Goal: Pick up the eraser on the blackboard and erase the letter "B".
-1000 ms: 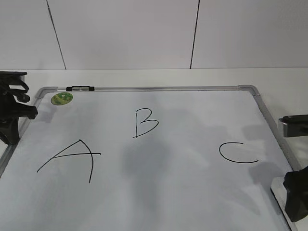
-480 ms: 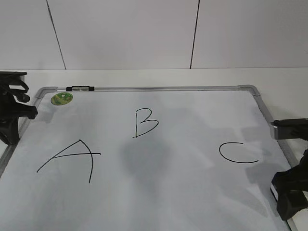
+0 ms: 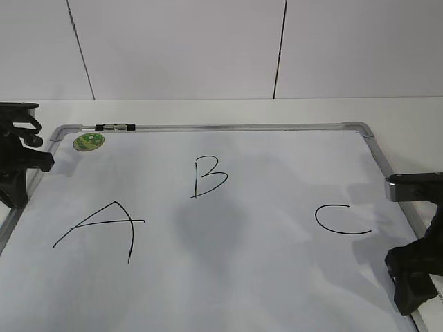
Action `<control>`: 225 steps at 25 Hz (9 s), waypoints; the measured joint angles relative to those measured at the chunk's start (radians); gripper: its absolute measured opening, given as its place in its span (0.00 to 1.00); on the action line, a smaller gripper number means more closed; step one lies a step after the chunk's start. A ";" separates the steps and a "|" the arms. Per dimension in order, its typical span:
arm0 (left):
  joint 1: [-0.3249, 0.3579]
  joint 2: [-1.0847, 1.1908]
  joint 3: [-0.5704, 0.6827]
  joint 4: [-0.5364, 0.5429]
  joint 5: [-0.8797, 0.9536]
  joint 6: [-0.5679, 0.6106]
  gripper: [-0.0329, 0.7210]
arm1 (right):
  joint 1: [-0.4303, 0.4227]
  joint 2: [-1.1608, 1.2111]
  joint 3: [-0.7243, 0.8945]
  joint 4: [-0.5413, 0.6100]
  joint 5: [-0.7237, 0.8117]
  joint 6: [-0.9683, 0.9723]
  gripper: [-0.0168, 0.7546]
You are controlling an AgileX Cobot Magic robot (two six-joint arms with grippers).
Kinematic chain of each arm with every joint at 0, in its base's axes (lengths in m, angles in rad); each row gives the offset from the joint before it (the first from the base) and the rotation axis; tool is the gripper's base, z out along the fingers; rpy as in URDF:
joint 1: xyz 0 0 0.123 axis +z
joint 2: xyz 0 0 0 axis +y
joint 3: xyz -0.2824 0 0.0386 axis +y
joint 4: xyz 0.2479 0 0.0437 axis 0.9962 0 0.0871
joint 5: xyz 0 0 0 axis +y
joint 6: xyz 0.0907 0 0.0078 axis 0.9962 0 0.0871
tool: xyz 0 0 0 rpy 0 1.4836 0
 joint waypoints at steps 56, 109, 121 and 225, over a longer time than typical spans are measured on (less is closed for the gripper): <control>0.000 0.000 -0.002 -0.007 0.006 0.000 0.10 | 0.015 0.253 -0.718 0.053 0.235 0.018 0.73; 0.002 0.002 -0.006 -0.036 0.018 0.000 0.10 | 0.292 0.880 -1.417 0.041 0.267 -0.054 0.73; 0.002 0.002 -0.006 -0.036 0.018 0.000 0.10 | 0.432 0.886 -1.421 -0.036 0.249 -0.089 0.73; 0.005 0.004 -0.006 -0.047 0.051 0.000 0.10 | -0.010 0.139 -0.688 -0.008 0.248 0.011 0.73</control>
